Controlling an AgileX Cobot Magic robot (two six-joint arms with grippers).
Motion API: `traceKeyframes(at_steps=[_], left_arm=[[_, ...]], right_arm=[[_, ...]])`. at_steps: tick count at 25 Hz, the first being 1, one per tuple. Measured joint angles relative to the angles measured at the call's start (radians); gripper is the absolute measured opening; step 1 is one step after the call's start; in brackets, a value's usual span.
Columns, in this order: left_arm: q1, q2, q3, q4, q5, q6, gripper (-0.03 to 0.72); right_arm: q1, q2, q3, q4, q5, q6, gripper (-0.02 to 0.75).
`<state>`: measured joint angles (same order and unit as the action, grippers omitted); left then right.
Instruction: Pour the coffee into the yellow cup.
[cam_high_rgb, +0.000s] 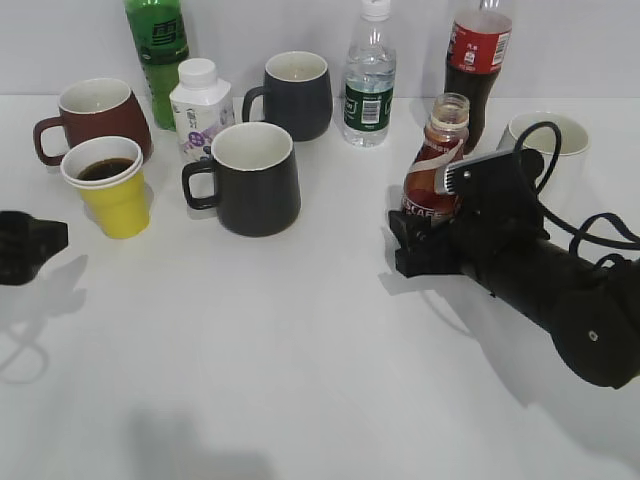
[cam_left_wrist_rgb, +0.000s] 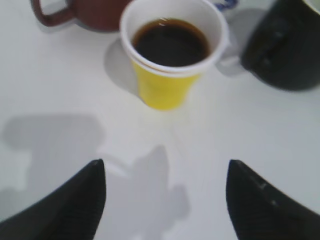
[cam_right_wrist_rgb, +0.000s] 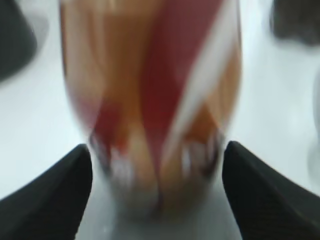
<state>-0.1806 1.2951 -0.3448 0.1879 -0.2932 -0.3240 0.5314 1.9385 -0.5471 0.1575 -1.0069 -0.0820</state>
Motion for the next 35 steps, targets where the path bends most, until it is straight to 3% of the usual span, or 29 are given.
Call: traceKeyframes(at_steps=[10,14,21,29,35], left_arm=[[-0.182,-0.196,-0.257,-0.016,0.726,0.0,0.571],[-0.197,-0.253,-0.32,-0.019,0.984,0.0,0.569],[-0.197,-0.405,-0.352,-0.059,1.223,0.0,0.569],[-0.197,-0.621,-0.353,-0.057,1.479,0.036,0.568],[-0.197,-0.782,-0.353,-0.112,1.508,0.061,0.566]], right_arm=[[0.0,-0.094,0.058,0.006,0.194,0.044,0.609],[0.001,-0.15,0.09,0.009,0.259,0.047,0.609],[0.001,-0.304,0.095,0.009,0.514,0.047,0.595],[0.001,-0.555,0.049,0.003,1.068,0.047,0.593],[0.001,-0.779,-0.015,-0.024,1.492,0.089,0.593]])
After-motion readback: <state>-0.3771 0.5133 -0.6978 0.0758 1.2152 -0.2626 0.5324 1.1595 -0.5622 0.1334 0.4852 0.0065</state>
